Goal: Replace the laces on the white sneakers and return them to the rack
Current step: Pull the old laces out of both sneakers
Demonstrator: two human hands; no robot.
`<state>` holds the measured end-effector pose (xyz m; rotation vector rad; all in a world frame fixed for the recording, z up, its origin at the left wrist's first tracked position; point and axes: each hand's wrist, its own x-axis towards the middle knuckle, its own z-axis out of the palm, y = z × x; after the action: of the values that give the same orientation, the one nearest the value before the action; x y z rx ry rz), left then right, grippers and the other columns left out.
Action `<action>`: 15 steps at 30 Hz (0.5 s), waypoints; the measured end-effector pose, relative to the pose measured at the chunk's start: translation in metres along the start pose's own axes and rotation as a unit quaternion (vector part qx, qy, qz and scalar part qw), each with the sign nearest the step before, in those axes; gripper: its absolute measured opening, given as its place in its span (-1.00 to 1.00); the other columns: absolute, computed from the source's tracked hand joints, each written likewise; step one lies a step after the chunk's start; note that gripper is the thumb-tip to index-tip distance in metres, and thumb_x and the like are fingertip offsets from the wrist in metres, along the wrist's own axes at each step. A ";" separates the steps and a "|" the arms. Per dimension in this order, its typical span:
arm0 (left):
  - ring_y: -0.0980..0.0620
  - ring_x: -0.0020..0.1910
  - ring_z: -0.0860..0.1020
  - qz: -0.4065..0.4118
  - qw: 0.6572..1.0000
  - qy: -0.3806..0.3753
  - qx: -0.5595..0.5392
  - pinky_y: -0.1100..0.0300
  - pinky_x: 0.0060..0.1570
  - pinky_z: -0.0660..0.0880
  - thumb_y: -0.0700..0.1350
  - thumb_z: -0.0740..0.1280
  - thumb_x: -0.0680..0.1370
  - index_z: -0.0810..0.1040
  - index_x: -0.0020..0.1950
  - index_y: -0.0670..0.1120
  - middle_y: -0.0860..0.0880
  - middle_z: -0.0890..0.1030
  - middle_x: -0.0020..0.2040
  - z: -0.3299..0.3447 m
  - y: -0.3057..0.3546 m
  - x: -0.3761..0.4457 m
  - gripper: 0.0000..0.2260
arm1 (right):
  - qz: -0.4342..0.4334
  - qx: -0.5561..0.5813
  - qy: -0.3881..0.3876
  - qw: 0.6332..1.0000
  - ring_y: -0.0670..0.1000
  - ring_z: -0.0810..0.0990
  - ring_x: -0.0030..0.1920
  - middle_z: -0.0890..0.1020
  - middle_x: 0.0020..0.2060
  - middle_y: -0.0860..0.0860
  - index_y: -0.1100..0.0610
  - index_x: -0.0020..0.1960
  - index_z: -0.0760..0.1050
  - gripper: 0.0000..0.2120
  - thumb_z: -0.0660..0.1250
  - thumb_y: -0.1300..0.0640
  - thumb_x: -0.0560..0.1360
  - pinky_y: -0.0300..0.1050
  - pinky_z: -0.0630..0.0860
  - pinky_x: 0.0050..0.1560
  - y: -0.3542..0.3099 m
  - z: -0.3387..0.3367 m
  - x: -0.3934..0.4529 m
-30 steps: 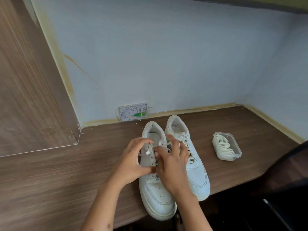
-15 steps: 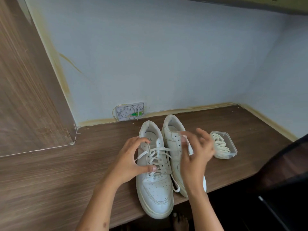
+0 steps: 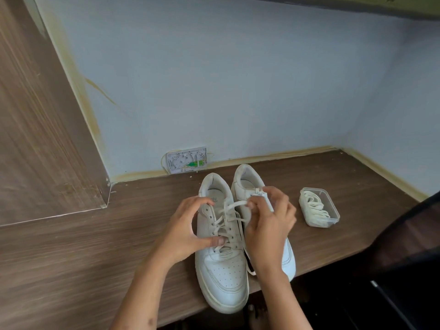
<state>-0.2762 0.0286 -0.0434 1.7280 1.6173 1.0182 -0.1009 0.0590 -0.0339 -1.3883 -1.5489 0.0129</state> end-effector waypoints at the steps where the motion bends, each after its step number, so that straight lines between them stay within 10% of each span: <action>1: 0.23 0.33 0.34 0.000 1.000 -0.002 0.002 0.02 0.35 0.37 0.31 0.57 0.16 0.37 0.21 0.38 0.31 0.32 0.31 0.000 0.000 0.000 -0.31 | 0.030 0.002 0.023 0.999 0.18 0.40 0.13 0.46 0.20 0.03 0.07 -0.10 0.59 -0.78 0.40 0.38 0.43 0.05 0.28 0.09 0.005 -0.003 0.003; 7: 0.19 0.37 0.31 -0.004 1.000 -0.004 0.024 -0.14 0.38 0.31 0.42 0.44 0.22 0.36 0.22 0.38 0.29 0.28 0.35 0.001 0.000 0.000 -0.38 | 0.155 0.038 0.064 0.985 -0.02 0.27 0.11 0.44 0.23 0.03 0.04 0.11 0.59 -0.74 0.37 0.31 0.50 0.13 0.34 0.17 0.022 -0.021 0.009; 10: 0.14 0.42 0.24 0.008 0.996 0.053 0.066 -0.31 0.43 0.12 0.45 0.22 0.39 0.44 0.17 0.36 0.21 0.19 0.47 0.003 0.005 0.002 -0.59 | 0.169 0.076 0.037 0.982 -0.11 0.20 0.10 0.40 0.22 -0.02 0.04 0.29 0.50 -0.57 0.32 0.37 0.49 -0.16 0.29 0.10 0.014 -0.032 -0.006; 15: -0.16 0.41 0.34 0.068 0.969 0.118 0.204 -0.32 0.44 -0.01 0.30 0.09 0.53 0.58 0.08 0.24 0.05 0.30 0.48 0.008 0.013 0.007 -0.66 | 0.105 0.127 -0.139 0.976 -0.17 0.37 0.20 0.38 0.13 -0.24 -0.10 0.23 0.42 -0.68 0.29 0.22 0.56 -0.21 0.40 0.21 -0.009 -0.034 -0.052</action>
<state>-0.2625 0.0344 -0.0361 2.0737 1.9928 1.0410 -0.0945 -0.0030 -0.0453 -1.3790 -1.5539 0.5383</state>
